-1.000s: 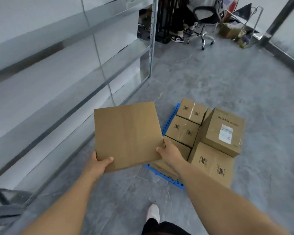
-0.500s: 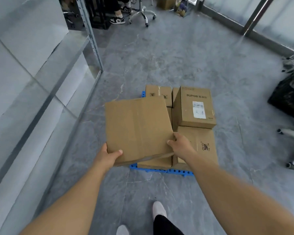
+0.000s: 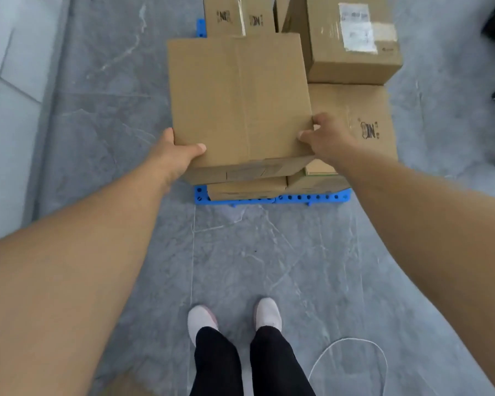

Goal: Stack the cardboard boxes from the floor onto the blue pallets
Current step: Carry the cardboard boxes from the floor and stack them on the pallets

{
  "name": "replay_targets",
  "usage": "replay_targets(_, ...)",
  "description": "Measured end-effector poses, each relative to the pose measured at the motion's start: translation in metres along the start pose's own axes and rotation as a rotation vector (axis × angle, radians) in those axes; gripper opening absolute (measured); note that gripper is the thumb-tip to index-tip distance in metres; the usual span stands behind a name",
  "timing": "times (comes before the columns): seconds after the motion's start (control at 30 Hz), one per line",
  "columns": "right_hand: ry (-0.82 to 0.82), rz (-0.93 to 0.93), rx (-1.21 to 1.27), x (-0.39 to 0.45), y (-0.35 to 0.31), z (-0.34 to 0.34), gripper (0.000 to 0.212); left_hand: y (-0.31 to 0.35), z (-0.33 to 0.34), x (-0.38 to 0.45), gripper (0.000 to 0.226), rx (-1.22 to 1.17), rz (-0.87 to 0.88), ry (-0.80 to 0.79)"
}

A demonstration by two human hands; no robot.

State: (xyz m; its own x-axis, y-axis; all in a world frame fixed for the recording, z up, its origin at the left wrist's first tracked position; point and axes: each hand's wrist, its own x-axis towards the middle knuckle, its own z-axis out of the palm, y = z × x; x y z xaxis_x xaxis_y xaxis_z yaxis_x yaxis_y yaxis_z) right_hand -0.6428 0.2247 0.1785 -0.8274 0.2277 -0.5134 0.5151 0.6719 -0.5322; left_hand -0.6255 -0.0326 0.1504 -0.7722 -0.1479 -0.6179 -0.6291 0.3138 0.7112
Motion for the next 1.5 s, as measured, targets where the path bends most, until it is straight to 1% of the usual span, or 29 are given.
replay_targets(0.07, 0.007, -0.006, -0.024, 0.013, 0.017, 0.01, 0.035, -0.018, 0.016, 0.013, 0.037, -0.012, -0.009, -0.003)
replay_targets(0.17, 0.015, -0.013, -0.075, 0.032, 0.039, 0.022, 0.034, -0.038, 0.035, 0.032, 0.032, -0.029, -0.01, -0.015)
replay_targets(0.3, 0.028, -0.028, -0.125, 0.049, 0.064, 0.037, 0.037, -0.054, 0.05, 0.053, 0.036, -0.008, 0.032, -0.018)
replay_targets(0.43, 0.051, -0.03, -0.139, 0.057, 0.081, 0.046, 0.037, -0.065, 0.059, 0.066, 0.031, -0.001, 0.069, -0.032)
replay_targets(0.53, 0.056, -0.058, -0.149, 0.059, 0.085, 0.051, 0.036, -0.077, 0.064, 0.069, 0.033, -0.022, 0.071, -0.027)
replay_targets(0.63, 0.084, -0.094, -0.214, 0.057, 0.087, 0.056, 0.036, -0.084, 0.067, 0.069, 0.032, -0.028, 0.072, -0.027)
replay_targets(0.8, 0.115, -0.095, -0.215, 0.053, 0.09, 0.056, 0.039, -0.084, 0.066, 0.07, 0.028, -0.002, 0.089, -0.053)
replay_targets(0.9, 0.107, -0.097, -0.221, 0.051, 0.092, 0.057, 0.038, -0.085, 0.066, 0.07, 0.03, 0.015, 0.095, -0.064)
replay_targets(0.97, 0.106, -0.093, -0.232, 0.052, 0.093, 0.058, 0.038, -0.085, 0.066, 0.069, 0.036, 0.027, 0.097, -0.07)
replay_targets(1.03, 0.111, -0.086, -0.212, 0.053, 0.093, 0.058, 0.037, -0.084, 0.065, 0.068, 0.04, 0.034, 0.098, -0.072)
replay_targets(1.17, 0.121, -0.088, -0.167, 0.055, 0.094, 0.06, 0.035, -0.083, 0.065, 0.069, 0.034, 0.028, 0.101, -0.057)
replay_targets(1.3, 0.148, -0.106, -0.148, 0.056, 0.096, 0.061, 0.038, -0.084, 0.066, 0.069, 0.04, 0.01, 0.117, -0.053)
replay_targets(1.5, 0.153, -0.115, -0.156, 0.056, 0.101, 0.065, 0.037, -0.092, 0.066, 0.072, 0.036, 0.05, 0.155, -0.044)
